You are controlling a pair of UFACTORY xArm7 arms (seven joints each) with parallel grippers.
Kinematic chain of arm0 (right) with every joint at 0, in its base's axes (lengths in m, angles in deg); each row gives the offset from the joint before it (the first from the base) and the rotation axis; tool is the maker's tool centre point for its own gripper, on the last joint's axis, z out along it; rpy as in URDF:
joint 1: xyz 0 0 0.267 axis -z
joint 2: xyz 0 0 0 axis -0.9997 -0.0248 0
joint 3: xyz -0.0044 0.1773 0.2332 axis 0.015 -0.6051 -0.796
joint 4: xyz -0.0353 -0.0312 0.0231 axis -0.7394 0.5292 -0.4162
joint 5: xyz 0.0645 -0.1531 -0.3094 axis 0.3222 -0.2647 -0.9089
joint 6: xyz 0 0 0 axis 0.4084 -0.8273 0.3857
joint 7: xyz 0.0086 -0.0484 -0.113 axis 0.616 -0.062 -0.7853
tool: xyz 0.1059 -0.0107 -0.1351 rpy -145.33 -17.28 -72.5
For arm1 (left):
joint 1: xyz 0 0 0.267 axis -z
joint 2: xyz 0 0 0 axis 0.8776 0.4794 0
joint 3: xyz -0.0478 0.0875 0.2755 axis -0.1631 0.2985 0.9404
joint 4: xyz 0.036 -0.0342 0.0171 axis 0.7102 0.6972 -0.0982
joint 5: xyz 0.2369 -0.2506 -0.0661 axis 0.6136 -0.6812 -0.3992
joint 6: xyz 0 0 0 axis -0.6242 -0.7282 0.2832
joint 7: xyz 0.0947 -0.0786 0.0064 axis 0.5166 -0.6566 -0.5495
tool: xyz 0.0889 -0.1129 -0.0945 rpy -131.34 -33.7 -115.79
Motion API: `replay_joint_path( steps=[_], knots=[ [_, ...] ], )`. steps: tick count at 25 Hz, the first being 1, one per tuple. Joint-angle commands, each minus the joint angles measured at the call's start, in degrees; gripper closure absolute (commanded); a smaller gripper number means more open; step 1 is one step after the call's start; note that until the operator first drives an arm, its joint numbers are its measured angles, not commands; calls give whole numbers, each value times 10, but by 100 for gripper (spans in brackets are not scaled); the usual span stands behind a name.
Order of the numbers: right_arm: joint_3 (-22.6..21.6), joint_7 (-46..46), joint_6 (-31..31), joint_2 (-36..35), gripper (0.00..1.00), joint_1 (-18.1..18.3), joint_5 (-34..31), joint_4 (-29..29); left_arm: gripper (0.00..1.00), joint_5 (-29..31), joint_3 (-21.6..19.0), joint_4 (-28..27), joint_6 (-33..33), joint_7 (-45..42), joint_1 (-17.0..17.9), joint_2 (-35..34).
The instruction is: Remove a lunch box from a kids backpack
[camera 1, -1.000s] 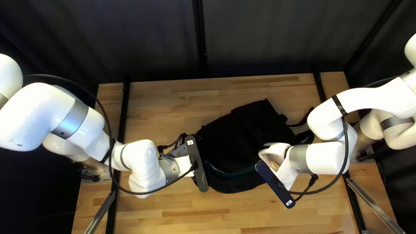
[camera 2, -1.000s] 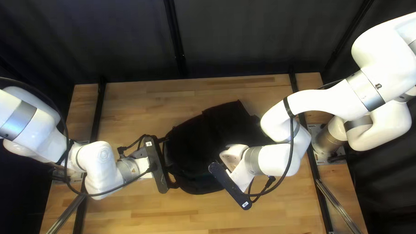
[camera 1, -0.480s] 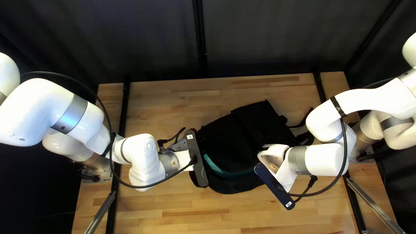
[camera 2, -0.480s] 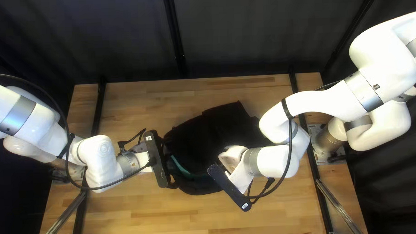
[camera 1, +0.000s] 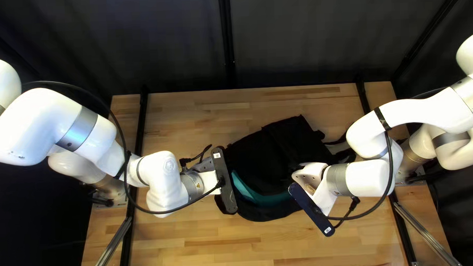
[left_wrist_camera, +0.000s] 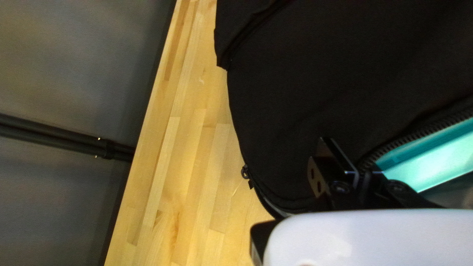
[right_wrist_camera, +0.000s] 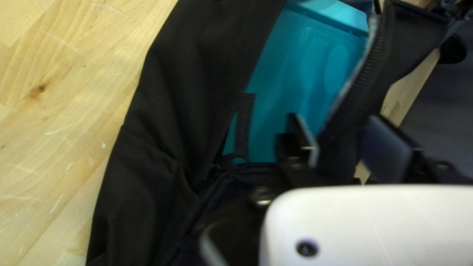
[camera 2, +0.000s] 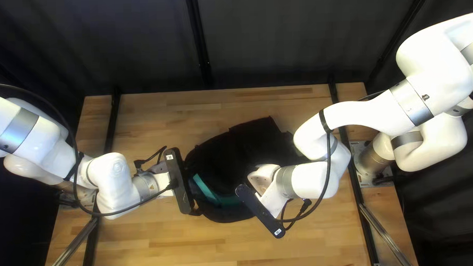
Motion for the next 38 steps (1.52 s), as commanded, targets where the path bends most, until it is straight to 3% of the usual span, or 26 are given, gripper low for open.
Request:
replay_joint_path(
  steps=[1, 14, 25, 38],
  knots=[
    [-22, 55, 31, -11, 0, 0, -20, 29, 100, -30, 2, -15, -3, 24, 1, 0],
    [-81, 366, 128, -98, 0, -10, -210, 106, 100, -52, 11, -25, 6, 42, -4, -2],
    [-112, 489, 276, -184, 0, -53, -225, 184, 100, -49, 15, -24, 9, 39, -7, -5],
    [-93, 553, 285, -247, 0, -50, -262, 216, 100, -47, 13, -26, 9, 35, -7, -5]
  ],
)
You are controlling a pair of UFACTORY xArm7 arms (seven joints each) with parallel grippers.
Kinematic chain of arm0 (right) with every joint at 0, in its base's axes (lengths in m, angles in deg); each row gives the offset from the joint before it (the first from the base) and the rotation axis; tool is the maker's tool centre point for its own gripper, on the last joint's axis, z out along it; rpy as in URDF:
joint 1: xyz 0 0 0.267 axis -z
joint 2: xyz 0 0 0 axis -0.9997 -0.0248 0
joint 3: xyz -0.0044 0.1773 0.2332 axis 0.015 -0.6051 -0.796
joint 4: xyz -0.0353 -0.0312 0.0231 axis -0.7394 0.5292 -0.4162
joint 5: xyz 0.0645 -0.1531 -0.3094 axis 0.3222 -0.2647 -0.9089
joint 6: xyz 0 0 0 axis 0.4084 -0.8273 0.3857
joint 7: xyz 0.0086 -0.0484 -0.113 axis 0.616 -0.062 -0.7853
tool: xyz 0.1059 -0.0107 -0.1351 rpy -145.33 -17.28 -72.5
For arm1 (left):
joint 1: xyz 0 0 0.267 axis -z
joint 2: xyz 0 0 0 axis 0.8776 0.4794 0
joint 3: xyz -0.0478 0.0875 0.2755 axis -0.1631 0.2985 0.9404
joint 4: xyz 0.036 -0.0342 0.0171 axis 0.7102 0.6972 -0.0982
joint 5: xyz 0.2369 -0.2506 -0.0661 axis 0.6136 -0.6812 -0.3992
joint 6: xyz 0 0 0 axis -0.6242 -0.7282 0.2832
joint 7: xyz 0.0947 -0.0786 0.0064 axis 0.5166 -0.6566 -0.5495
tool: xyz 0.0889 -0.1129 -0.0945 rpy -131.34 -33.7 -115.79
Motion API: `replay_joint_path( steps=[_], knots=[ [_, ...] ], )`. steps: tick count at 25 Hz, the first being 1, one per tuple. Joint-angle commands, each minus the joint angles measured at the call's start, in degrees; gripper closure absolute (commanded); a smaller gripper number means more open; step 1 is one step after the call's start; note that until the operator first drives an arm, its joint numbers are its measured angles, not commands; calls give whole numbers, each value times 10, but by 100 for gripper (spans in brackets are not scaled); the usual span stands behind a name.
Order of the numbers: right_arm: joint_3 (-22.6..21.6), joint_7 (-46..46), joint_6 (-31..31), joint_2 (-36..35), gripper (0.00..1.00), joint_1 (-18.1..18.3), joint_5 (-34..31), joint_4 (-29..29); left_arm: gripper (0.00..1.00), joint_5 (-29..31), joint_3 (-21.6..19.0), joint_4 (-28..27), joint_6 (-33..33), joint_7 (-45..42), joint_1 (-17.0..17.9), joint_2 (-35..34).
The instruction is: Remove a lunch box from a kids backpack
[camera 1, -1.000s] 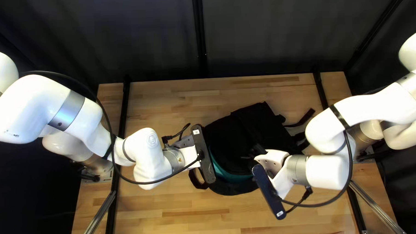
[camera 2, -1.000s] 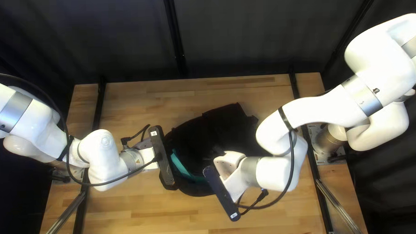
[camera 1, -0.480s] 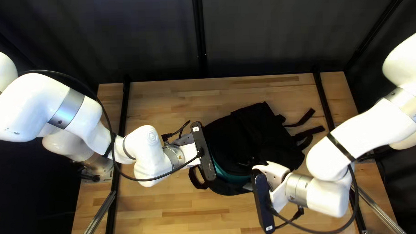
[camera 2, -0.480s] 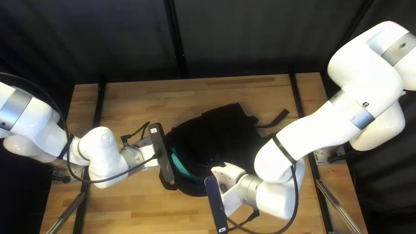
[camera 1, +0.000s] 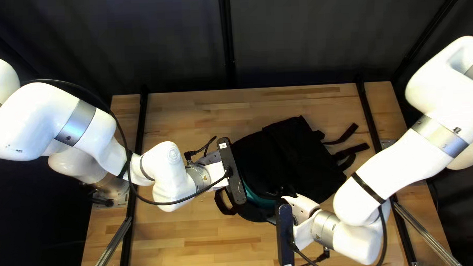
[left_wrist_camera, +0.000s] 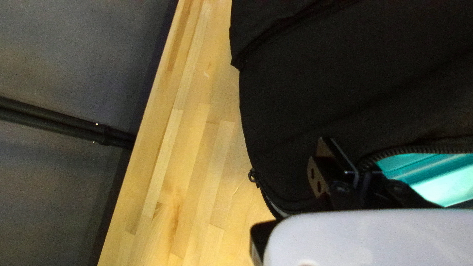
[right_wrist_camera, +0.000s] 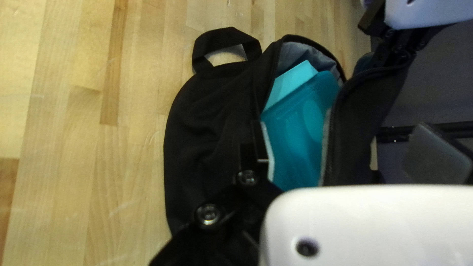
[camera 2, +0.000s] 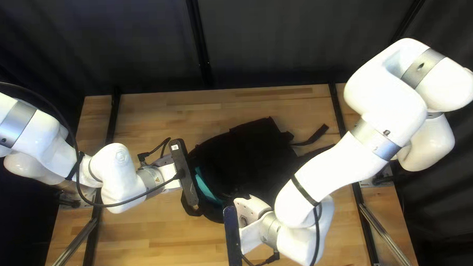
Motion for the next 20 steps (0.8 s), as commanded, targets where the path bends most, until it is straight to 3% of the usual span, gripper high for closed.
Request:
replay_joint_path(
  steps=[1, 2, 3, 4, 6, 14, 15, 16, 20],
  knots=[
    [8, 13, -5, -9, 4, 6, -11, -2, 100, 1, -1, 0, 0, -2, 0, 0],
    [10, 15, -7, -9, 16, 8, -12, -4, 100, 1, 0, -1, 0, -1, 0, 0],
    [11, 18, -8, -9, 37, 10, -13, -6, 100, 2, 0, -1, 0, -1, 0, 1],
    [13, 20, -11, -9, 75, 12, -15, -9, 100, 2, 0, -2, 0, -1, 0, 1],
    [16, 26, -16, -7, 100, 16, -17, -14, 100, 3, 0, -2, 0, -1, 0, 0],
    [30, 19, -46, 26, 100, 40, -20, -34, 100, 2, 2, -2, 2, 6, -1, -5],
    [31, 19, -47, 27, 100, 42, -20, -35, 59, 1, 2, -2, 2, 6, -1, -5],
    [34, 18, -51, 32, 100, 46, -20, -38, 0, 0, 2, -2, 3, 7, -1, -5],
    [39, 18, -59, 48, 100, 54, -19, -50, 0, -10, -9, 5, -9, 2, 8, -14]
  ],
)
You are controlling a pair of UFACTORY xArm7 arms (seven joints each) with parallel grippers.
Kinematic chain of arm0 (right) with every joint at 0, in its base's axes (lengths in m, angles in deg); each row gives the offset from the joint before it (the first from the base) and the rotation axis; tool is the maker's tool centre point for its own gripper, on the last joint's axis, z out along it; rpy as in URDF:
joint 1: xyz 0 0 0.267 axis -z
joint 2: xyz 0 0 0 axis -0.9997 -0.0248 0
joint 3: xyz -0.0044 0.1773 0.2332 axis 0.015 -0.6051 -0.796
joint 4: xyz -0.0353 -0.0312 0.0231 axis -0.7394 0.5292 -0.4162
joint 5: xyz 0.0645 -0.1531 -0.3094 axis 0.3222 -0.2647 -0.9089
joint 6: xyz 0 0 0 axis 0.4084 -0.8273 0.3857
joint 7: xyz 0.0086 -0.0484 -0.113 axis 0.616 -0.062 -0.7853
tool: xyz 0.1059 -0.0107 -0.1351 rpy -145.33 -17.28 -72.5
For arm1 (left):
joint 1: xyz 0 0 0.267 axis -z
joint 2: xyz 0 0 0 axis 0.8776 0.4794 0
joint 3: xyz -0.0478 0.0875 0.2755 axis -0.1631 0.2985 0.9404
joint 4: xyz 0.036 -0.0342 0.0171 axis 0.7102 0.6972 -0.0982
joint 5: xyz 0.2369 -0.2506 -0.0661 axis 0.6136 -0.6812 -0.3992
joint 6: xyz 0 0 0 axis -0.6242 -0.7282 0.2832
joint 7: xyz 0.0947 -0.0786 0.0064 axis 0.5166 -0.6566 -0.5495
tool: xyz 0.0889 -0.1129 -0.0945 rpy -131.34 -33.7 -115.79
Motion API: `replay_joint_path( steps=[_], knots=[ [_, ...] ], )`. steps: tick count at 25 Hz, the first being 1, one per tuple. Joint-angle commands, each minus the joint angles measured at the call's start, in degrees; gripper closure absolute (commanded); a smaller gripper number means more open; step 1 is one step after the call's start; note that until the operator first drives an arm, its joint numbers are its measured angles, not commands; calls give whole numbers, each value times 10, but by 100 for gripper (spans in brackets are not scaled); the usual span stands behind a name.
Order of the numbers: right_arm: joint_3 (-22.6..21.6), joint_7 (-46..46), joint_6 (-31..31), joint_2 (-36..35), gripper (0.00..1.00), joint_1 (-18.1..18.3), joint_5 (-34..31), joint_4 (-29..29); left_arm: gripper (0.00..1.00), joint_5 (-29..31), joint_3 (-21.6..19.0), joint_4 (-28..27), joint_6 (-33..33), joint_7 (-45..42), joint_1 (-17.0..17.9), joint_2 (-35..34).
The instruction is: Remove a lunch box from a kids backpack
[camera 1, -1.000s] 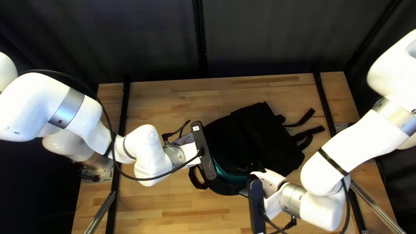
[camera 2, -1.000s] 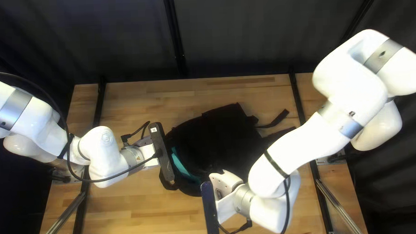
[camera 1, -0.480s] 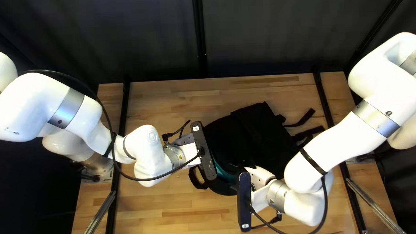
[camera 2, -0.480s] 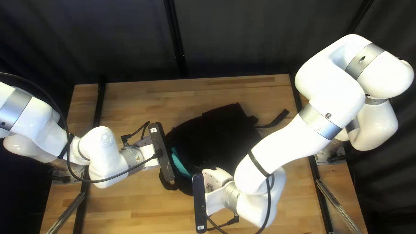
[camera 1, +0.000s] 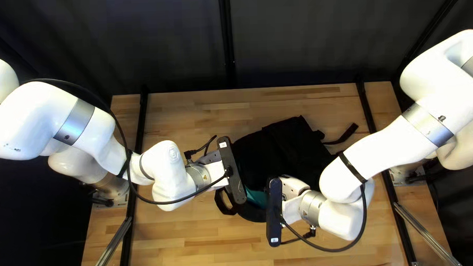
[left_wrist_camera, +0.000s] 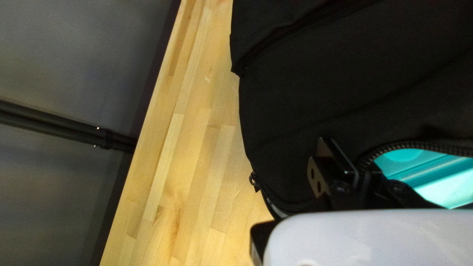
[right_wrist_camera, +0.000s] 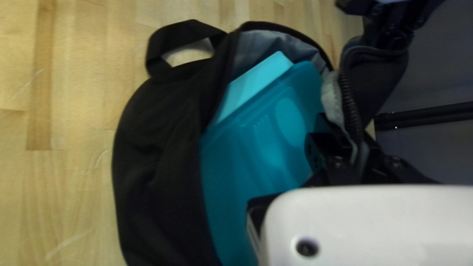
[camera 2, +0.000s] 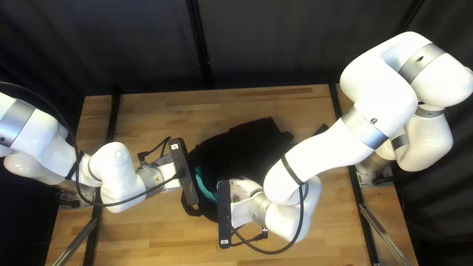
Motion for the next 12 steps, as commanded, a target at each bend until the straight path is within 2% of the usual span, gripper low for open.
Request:
replay_joint_path(
  steps=[1, 12],
  knots=[
    [5, 1, -7, 20, 100, 8, 2, -15, 0, -16, -16, 9, -19, -4, 14, -13],
    [14, 20, -24, 87, 100, 19, 4, -77, 0, -54, -84, 41, -88, -66, 64, -22]
  ],
)
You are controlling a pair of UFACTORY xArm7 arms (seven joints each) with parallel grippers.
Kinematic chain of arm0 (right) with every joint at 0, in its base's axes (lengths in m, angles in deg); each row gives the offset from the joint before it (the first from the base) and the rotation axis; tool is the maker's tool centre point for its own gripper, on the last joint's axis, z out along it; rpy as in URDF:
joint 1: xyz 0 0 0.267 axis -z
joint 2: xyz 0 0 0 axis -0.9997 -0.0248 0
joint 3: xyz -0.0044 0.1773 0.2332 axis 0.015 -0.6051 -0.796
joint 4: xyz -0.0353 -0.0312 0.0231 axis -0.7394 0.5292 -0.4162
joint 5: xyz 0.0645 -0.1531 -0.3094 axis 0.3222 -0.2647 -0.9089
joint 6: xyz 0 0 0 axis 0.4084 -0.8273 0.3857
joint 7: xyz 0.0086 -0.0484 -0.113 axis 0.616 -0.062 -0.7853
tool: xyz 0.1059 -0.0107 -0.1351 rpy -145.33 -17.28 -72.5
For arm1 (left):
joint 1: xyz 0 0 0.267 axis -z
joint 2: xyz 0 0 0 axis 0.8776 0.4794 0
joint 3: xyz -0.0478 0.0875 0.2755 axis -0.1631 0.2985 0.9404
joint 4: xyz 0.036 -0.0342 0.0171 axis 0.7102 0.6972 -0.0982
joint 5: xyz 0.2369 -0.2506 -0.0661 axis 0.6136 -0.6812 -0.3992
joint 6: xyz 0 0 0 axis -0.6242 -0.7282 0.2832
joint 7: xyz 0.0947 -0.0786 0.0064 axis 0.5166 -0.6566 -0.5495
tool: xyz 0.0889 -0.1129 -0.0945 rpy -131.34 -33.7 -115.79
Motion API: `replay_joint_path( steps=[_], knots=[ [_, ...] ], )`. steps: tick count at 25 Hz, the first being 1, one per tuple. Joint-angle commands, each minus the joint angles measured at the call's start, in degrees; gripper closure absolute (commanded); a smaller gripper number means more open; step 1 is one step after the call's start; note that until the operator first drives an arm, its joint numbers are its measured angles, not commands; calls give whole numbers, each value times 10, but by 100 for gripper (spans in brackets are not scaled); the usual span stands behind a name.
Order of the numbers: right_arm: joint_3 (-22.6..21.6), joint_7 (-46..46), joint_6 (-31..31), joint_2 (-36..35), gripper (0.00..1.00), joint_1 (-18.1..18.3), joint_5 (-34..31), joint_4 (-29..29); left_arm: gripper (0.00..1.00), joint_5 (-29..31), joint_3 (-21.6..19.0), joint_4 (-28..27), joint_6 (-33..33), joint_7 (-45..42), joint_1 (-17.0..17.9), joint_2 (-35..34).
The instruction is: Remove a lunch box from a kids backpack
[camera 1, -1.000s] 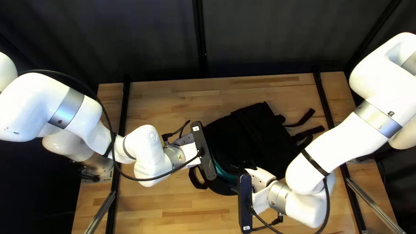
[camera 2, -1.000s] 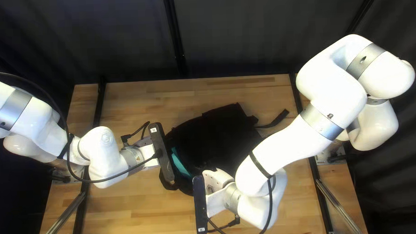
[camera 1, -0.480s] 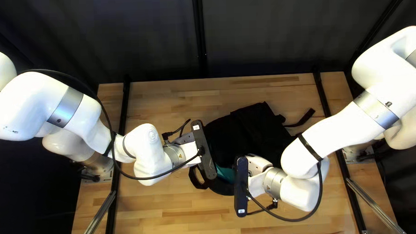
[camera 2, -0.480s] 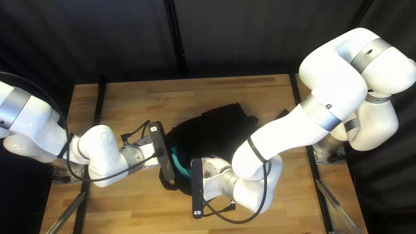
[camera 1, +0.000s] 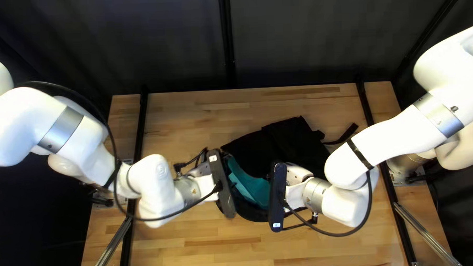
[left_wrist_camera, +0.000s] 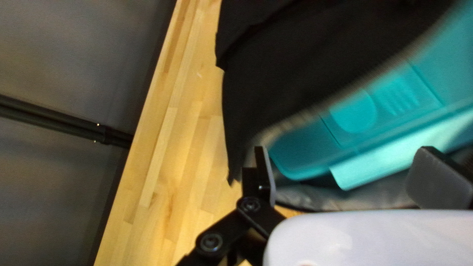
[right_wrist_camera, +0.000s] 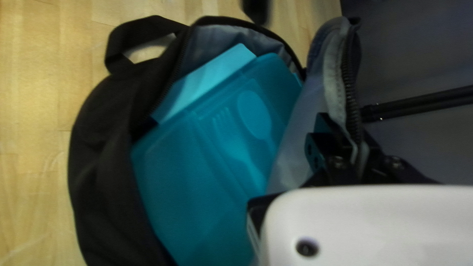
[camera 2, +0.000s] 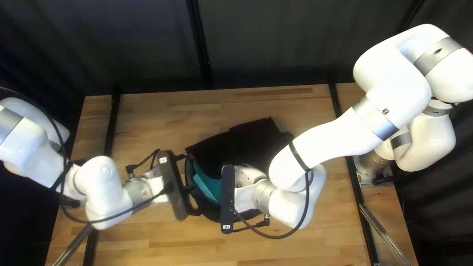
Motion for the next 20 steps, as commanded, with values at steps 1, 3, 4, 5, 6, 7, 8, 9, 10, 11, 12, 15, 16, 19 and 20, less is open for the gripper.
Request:
replay_joint_path(
  steps=[1, 3, 4, 5, 6, 7, 8, 9, 10, 11, 12, 15, 16, 19, 20],
  knots=[
    [6, 10, -10, 27, 100, 7, 0, -27, 0, -9, -22, 7, -18, -35, 17, 12],
    [10, 15, -16, 40, 100, 9, -1, -39, 0, -10, -29, 3, -23, -49, 21, 23],
    [12, 19, -19, 49, 100, 11, -1, -48, 0, -8, -32, -1, -23, -56, 23, 31],
    [14, 22, -21, 56, 100, 12, 0, -55, 0, -7, -33, -2, -22, -59, 24, 34],
    [16, 24, -24, 65, 100, 14, 1, -64, 0, -1, -34, -7, -20, -70, 24, 46],
    [17, 27, -25, 72, 100, 14, 2, -70, 0, 4, -34, -9, -17, -76, 24, 52],
    [18, 29, -27, 76, 100, 15, 2, -74, 0, 9, -34, -10, -15, -81, 23, 57],
    [20, 33, -28, 83, 100, 16, 2, -82, 0, 18, -32, -13, -10, -89, 22, 66],
    [21, 35, -29, 88, 100, 17, 3, -87, 0, 22, -32, -15, -7, -92, 21, 71],
    [22, 38, -30, 94, 100, 18, 4, -92, 0, 32, -29, -20, -2, -98, 19, 81],
    [23, 40, -30, 98, 100, 18, 5, -96, 0, 38, -28, -22, 2, -101, 17, 85],
    [27, 47, -33, 123, 100, 19, 11, -118, 0, 55, -23, -28, 14, -109, 12, 98],
    [28, 49, -31, 127, 100, 19, 13, -121, 0, 61, -21, -29, 18, -112, 10, 102],
    [26, 56, -28, 140, 100, 17, 21, -134, 0, 69, -17, -12, 25, -116, 6, 88],
    [26, 59, -26, 142, 100, 16, 23, -138, 0, 68, -16, -7, 25, -114, 5, 82]
  ],
)
